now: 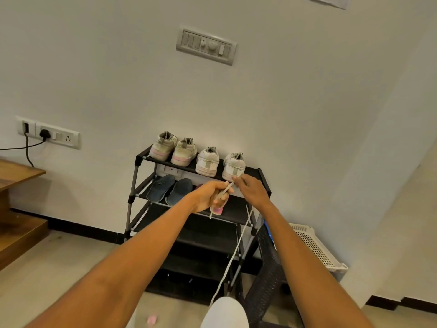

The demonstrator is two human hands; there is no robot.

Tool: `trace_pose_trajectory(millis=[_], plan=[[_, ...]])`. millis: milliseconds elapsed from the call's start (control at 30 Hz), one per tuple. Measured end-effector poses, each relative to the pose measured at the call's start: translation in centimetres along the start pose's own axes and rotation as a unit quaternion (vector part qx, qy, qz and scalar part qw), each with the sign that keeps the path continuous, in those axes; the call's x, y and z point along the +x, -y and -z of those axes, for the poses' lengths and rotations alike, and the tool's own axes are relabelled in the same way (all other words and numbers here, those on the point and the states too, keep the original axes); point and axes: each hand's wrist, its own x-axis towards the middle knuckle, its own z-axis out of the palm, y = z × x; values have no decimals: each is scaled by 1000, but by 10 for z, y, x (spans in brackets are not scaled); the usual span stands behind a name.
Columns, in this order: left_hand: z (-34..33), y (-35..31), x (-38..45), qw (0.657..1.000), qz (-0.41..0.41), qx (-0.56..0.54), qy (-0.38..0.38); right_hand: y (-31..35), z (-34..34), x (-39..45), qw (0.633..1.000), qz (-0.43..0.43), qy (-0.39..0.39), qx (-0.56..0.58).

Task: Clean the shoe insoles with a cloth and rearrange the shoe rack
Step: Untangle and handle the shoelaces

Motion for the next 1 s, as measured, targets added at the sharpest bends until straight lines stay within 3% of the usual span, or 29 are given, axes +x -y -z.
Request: trace_pose_trajectory(millis=[133,233,400,533,667,767,1000], plan=[[0,-6,-1,988,8,-151,3,-7,-16,-8,996,-32,-22,80],[-3,-5,4,972,-46,-231,-22,-7,-37,-16,992,-53,44,103],[5,9,12,968,-95,-187,-135,3,-56,-25,986,-49,155,44],[25,15,8,989,-64,-30,-133,15,-36,-26,982,15,186,-9],[26,13,-3,993,-30,51,-98,24,-4,-10,986,58,153,-18],[20,14,-6,999,-2,32,-38,27,12,1,990,76,114,-22],[11,-5,-9,997,-27,-76,14,7,-10,9,999,-42,-4,-17]])
